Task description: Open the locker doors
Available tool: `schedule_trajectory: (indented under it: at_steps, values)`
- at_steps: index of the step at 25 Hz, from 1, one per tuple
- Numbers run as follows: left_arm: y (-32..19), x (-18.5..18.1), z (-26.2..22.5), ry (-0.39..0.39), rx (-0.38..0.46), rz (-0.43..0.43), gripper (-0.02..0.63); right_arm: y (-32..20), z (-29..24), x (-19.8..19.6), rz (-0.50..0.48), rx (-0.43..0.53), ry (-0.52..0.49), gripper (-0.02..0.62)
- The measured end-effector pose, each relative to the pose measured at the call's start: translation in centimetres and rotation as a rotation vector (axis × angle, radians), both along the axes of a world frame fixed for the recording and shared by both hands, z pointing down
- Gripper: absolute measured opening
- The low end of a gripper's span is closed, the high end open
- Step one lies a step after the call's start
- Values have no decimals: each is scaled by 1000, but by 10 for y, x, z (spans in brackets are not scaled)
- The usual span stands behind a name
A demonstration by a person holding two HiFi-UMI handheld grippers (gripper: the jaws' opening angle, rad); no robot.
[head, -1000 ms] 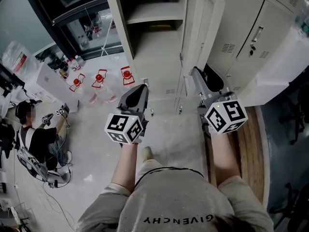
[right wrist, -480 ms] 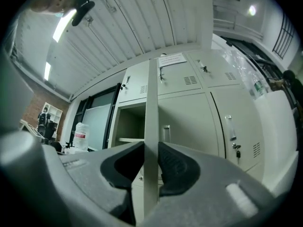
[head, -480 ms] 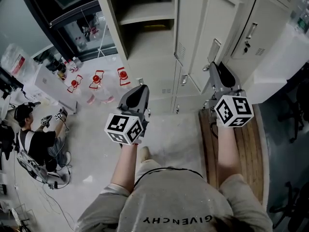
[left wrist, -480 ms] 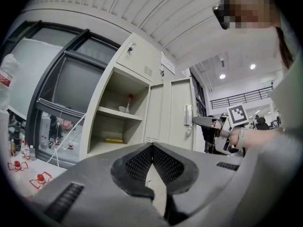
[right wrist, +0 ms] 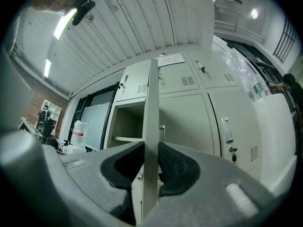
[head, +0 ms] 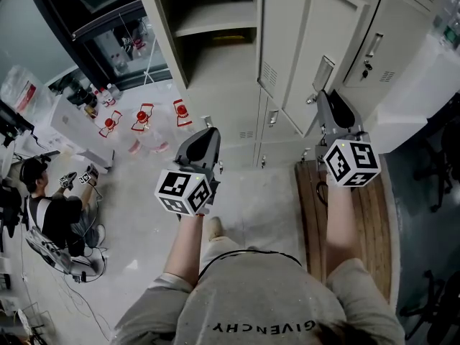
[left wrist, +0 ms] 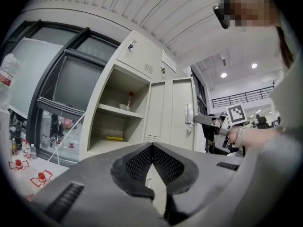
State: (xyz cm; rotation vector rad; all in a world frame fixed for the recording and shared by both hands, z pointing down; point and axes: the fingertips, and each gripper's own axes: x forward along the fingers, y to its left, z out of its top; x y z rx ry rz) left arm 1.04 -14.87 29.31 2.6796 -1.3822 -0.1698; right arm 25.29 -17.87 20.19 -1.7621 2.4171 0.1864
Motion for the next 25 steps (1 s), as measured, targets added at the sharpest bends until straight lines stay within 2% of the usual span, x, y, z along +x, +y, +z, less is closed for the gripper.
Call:
schedule_trajectory:
  at_steps: [6, 9, 14, 18, 21, 25]
  values:
    - [-3, 3, -1, -2, -1, 8, -2, 3, 2, -5, 17, 7, 43, 116]
    - [-3, 3, -1, -4, -3, 12, -2, 4, 5, -8, 10, 1, 39, 148]
    - [-4, 2, 2, -7, -10, 17, -2, 6, 15, -13, 2, -23, 30, 153]
    - [-5, 1, 5, -10, -17, 21, -2, 13, 20, -12, 37, -19, 41, 198]
    - [-7, 3, 6, -13, -20, 27, -2, 23, 17, -13, 65, 11, 71, 201]
    - [-9, 4, 7, -12, -22, 39, -2, 33, 13, -24, 54, 28, 87, 198]
